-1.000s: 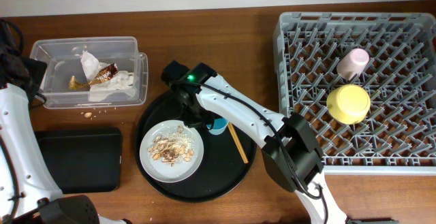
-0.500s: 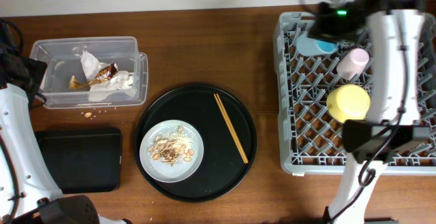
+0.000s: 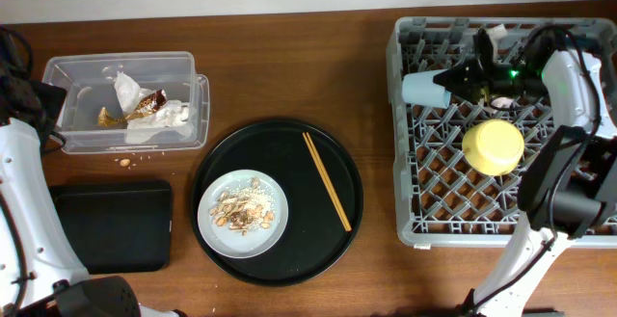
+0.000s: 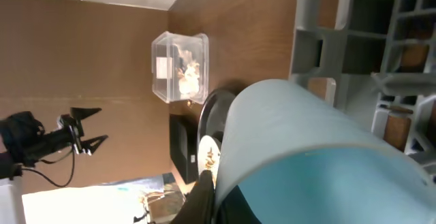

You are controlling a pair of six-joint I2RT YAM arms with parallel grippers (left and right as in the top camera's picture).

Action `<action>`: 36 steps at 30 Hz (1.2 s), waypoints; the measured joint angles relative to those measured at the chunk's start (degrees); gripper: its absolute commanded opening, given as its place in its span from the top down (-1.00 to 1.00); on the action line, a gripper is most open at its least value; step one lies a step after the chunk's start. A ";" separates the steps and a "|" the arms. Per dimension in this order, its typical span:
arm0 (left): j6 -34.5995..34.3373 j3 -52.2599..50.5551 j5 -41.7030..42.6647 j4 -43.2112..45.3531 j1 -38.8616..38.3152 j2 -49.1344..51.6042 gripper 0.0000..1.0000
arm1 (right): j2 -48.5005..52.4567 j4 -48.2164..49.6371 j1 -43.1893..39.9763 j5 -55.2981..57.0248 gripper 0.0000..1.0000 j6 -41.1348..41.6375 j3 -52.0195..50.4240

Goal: Sort waste into correct bins and load items into the dishwasher rack
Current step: 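Grasp the blue cup with the right gripper and lift it, then carry the blue cup to the rack and set it down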

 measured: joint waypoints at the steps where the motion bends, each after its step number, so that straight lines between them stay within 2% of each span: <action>1: 0.00 0.00 0.00 0.00 0.00 0.00 -0.98 | 0.02 0.00 -0.26 -0.15 0.92 -0.02 -0.44; 7: 0.00 0.00 0.00 0.02 0.00 0.00 -0.99 | 0.04 1.40 -0.94 -1.01 0.90 -0.31 -3.21; 10: 0.00 0.00 0.00 0.00 0.00 0.00 -0.98 | 0.04 2.45 -1.20 -0.87 0.56 -0.39 -4.26; 16: 0.00 0.00 0.00 0.02 0.00 0.00 -0.99 | 0.17 2.32 -1.29 8.98 0.42 1.42 -5.51; 26: 0.00 0.00 0.00 0.00 0.00 0.00 -0.98 | -1.38 -7.30 -4.70 18.88 0.42 2.99 -5.09; 33: 0.00 0.00 0.00 0.02 0.00 0.00 -0.99 | -17.75 -3.74 -4.68 36.85 0.42 14.88 -4.92; 34: 0.00 0.00 0.00 0.02 0.00 0.00 -0.99 | -18.62 -2.34 -4.48 37.99 0.43 15.89 -4.81; 35: 0.00 0.00 0.00 0.02 0.00 0.00 -0.99 | -18.95 -0.63 -4.17 38.86 0.61 16.79 -4.74; 36: 0.00 0.00 0.00 0.02 0.00 0.00 -0.98 | -18.95 0.28 -3.61 39.58 0.67 17.27 -4.70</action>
